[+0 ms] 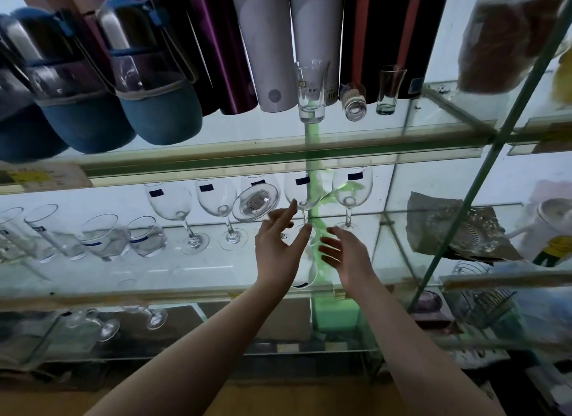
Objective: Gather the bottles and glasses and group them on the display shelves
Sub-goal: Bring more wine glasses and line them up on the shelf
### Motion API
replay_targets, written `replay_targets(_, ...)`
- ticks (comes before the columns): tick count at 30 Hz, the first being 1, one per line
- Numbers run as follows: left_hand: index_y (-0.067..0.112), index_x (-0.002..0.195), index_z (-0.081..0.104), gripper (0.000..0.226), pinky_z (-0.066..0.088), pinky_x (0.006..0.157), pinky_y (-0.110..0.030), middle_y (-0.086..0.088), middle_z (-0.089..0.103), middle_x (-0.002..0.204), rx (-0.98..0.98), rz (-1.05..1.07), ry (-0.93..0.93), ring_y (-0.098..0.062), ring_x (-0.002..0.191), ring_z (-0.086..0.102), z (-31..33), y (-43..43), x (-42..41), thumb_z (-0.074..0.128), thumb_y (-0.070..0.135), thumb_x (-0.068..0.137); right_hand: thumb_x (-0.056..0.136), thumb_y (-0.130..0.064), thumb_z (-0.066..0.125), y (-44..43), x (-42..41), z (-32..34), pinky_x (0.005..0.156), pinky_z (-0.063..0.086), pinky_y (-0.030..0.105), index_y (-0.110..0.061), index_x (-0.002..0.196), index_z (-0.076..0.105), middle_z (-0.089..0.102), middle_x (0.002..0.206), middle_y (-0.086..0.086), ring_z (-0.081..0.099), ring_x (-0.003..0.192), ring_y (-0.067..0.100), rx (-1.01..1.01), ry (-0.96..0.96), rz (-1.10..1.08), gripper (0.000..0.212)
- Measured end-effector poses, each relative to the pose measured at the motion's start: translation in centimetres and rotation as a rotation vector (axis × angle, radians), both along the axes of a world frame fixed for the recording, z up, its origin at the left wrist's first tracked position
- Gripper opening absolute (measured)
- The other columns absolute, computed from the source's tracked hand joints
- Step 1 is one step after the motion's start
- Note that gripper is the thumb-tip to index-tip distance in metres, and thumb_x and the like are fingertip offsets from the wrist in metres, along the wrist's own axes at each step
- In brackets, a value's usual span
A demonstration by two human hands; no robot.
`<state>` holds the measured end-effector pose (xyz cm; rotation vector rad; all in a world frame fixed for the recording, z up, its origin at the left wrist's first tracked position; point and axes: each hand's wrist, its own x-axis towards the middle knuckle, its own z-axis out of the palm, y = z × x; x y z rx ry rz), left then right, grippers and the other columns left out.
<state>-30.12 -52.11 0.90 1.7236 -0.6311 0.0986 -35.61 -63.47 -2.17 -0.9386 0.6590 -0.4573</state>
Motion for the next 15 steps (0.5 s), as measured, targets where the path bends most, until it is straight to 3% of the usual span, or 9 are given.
replay_targets(5, 0.039, 0.122, 0.055, 0.046, 0.044, 0.083, -0.017, 0.015, 0.055, 0.107, -0.023, -0.027, 0.012, 0.003, 0.091, 0.057, 1.0, 0.1, -0.7, 0.068, 0.016, 0.084, 0.093, -0.016, 0.055, 2.2, -0.6, 2.0, 0.077, 0.047, 0.017, -0.02, 0.098, 0.061, 0.066, 0.096, 0.0, 0.061, 0.09, 0.011, -0.429, -0.062, 0.183, 0.009)
replay_targets(9, 0.035, 0.124, 0.055, 0.045, 0.044, 0.08, -0.015, 0.012, 0.057, 0.108, -0.032, -0.016, 0.011, -0.001, 0.096, 0.059, 1.0, 0.7, -1.0, 0.065, 0.013, 0.086, 0.089, -0.021, 0.063, 2.9, -0.9, 2.0, 0.093, 0.044, 0.023, -0.034, 0.102, 0.056, 0.063, 0.106, -0.012, 0.058, 0.107, 0.008, -0.628, -0.078, 0.308, 0.019)
replay_targets(12, 0.031, 0.126, 0.056, 0.044, 0.045, 0.083, -0.013, 0.006, 0.059, 0.112, -0.055, -0.004, 0.062, 0.003, 0.095, 0.06, 1.3, 1.2, -1.1, 0.065, 0.013, 0.086, 0.085, -0.022, 0.068, 3.2, -1.3, 2.1, 0.09, 0.038, 0.014, -0.044, 0.105, 0.051, 0.057, 0.114, -0.019, 0.051, 0.114, 0.004, -0.75, -0.049, 0.359, 0.034)
replay_targets(15, 0.028, 0.127, 0.057, 0.044, 0.047, 0.087, -0.019, 0.009, 0.062, 0.112, -0.107, 0.034, 0.177, -0.004, 0.096, 0.062, 1.7, 1.8, -0.9, 0.067, 0.018, 0.086, 0.08, -0.028, 0.073, 3.3, -1.5, 2.6, 0.087, 0.038, 0.016, -0.044, 0.114, 0.049, 0.054, 0.122, -0.012, 0.05, 0.114, 0.005, -0.809, 0.013, 0.371, 0.044)
